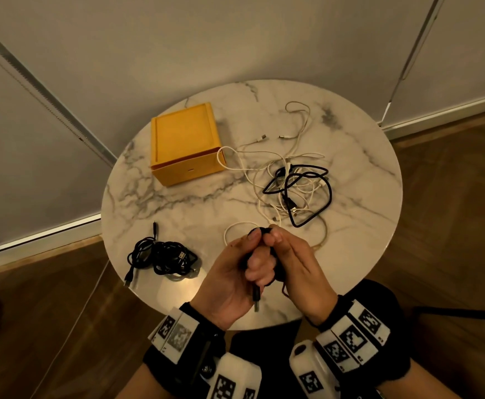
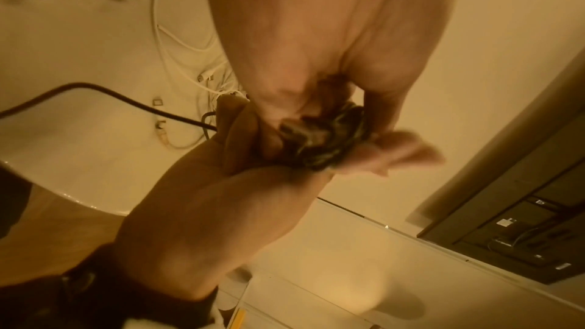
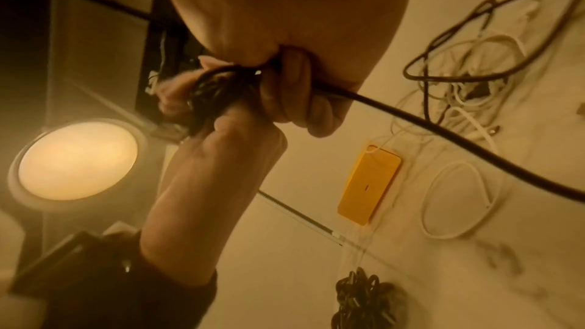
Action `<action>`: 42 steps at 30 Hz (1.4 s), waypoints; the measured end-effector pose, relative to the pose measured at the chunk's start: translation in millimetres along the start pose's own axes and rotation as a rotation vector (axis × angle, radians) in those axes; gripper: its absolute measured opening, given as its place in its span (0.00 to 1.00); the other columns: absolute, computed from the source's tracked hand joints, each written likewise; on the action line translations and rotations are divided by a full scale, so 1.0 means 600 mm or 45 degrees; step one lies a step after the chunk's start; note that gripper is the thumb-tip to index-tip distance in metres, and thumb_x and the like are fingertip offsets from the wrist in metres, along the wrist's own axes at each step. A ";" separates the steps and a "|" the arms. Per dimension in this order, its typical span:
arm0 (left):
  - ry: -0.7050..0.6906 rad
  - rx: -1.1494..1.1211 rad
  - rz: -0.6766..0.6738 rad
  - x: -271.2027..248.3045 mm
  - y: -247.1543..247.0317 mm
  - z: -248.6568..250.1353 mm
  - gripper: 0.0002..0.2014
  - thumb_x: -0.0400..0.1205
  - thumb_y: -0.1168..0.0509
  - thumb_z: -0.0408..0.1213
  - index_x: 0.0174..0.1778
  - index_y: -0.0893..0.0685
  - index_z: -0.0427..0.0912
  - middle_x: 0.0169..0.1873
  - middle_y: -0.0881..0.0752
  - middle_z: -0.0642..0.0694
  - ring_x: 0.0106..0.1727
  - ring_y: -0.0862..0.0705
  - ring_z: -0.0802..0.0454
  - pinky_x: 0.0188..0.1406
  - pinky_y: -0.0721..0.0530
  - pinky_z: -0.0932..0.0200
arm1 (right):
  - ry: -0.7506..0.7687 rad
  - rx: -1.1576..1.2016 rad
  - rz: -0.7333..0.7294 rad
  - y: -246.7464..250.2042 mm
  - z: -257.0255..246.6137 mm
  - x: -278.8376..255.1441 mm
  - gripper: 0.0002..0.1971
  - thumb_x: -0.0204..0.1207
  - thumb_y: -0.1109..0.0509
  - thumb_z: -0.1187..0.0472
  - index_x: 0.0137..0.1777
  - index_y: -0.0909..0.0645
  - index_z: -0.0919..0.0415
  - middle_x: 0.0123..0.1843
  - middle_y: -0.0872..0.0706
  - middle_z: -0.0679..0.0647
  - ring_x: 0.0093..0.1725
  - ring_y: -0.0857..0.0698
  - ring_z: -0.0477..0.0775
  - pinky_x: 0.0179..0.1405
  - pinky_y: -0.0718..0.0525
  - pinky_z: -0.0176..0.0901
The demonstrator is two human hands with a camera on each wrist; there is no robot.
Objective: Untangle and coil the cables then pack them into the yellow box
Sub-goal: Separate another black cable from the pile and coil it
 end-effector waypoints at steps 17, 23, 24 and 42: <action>0.103 -0.060 0.001 0.012 0.012 0.011 0.16 0.85 0.44 0.42 0.39 0.18 0.37 0.16 0.29 0.54 0.20 0.39 0.58 0.21 0.30 0.65 | -0.301 0.197 0.016 0.026 0.028 0.024 0.17 0.73 0.34 0.42 0.38 0.14 0.55 0.34 0.23 0.69 0.34 0.23 0.65 0.33 0.24 0.44; -0.139 0.024 0.147 0.036 0.008 0.054 0.17 0.86 0.50 0.37 0.54 0.19 0.31 0.27 0.27 0.49 0.28 0.27 0.55 0.33 0.22 0.62 | -0.359 0.308 0.180 0.039 0.047 0.046 0.17 0.81 0.39 0.51 0.44 0.23 0.67 0.30 0.43 0.62 0.27 0.44 0.53 0.24 0.44 0.41; -0.186 0.006 0.161 0.041 0.011 0.063 0.17 0.85 0.49 0.36 0.59 0.20 0.30 0.31 0.24 0.48 0.31 0.24 0.55 0.37 0.20 0.62 | -0.406 0.245 0.178 0.037 0.053 0.043 0.17 0.84 0.42 0.52 0.40 0.23 0.64 0.28 0.41 0.58 0.26 0.44 0.51 0.25 0.46 0.41; -0.558 1.054 0.386 0.038 0.056 0.072 0.11 0.87 0.45 0.26 0.62 0.23 0.27 0.47 0.11 0.37 0.49 0.11 0.47 0.53 0.16 0.59 | -0.126 -1.393 -0.636 -0.024 0.008 -0.007 0.14 0.84 0.41 0.55 0.43 0.20 0.63 0.38 0.14 0.59 0.37 0.18 0.58 0.42 0.22 0.57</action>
Point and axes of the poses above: each hand's wrist, its own x-axis towards the middle knuckle, its own y-axis out of the back of the hand, z = x × y, the point moved 7 cm from there along x, towards the middle knuckle
